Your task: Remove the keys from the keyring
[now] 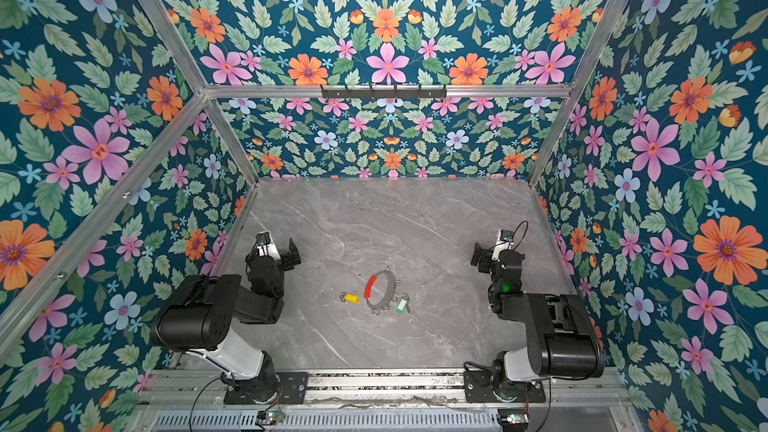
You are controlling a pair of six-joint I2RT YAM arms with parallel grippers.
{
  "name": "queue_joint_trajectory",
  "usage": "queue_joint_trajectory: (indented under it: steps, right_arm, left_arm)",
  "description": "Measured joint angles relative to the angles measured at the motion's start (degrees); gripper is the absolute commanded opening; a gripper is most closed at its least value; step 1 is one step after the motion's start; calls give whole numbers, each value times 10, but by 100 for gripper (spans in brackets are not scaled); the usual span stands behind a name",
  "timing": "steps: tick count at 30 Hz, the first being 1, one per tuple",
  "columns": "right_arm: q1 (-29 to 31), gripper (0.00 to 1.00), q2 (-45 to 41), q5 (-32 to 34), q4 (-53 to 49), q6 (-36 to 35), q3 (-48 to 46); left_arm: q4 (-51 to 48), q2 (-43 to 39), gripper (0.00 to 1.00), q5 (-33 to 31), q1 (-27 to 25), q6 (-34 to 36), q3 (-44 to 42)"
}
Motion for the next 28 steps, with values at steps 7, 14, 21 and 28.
queue_joint_trajectory:
  steps: [7, 14, 21, 28]
  right_arm:
    - [0, 99, -1, 0, 3, 0, 0]
    - [0, 99, -1, 0, 3, 0, 0]
    - [0, 99, -1, 0, 3, 0, 0]
    - [0, 99, -1, 0, 3, 0, 0]
  left_arm:
    - [1, -1, 100, 0, 0, 0, -3]
    - [6, -1, 100, 0, 0, 0, -3]
    - [7, -1, 100, 0, 0, 0, -2]
    - [7, 0, 100, 0, 0, 0, -1]
